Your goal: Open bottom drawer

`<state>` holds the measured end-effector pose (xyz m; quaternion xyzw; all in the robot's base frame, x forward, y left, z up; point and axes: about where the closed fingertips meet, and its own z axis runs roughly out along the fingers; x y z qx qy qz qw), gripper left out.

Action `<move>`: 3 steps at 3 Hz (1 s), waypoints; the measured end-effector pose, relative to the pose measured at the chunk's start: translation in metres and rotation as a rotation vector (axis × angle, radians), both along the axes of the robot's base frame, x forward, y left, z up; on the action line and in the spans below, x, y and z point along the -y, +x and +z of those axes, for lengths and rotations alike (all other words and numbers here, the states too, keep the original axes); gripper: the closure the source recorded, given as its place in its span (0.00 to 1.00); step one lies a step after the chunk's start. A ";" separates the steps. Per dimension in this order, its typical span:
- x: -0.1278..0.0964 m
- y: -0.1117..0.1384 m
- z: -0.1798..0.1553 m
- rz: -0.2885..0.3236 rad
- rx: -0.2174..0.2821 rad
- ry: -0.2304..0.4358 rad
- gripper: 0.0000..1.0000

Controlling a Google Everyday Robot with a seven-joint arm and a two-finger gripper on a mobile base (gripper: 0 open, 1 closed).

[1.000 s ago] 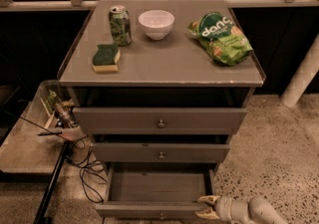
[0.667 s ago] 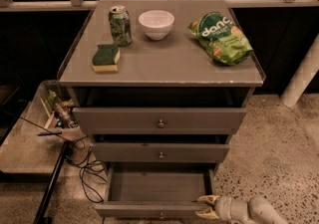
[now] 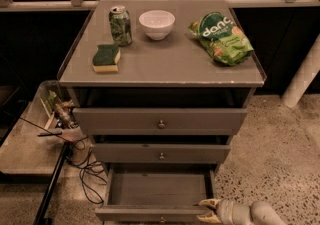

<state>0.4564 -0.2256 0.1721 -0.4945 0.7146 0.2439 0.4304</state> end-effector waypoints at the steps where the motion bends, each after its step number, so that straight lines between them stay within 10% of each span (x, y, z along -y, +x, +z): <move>1: 0.000 0.000 0.000 0.000 0.000 0.000 0.59; 3: 0.000 0.000 0.000 0.000 0.000 0.000 0.13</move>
Offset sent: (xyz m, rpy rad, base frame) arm 0.0000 0.0000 0.0000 0.0000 0.0000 0.0000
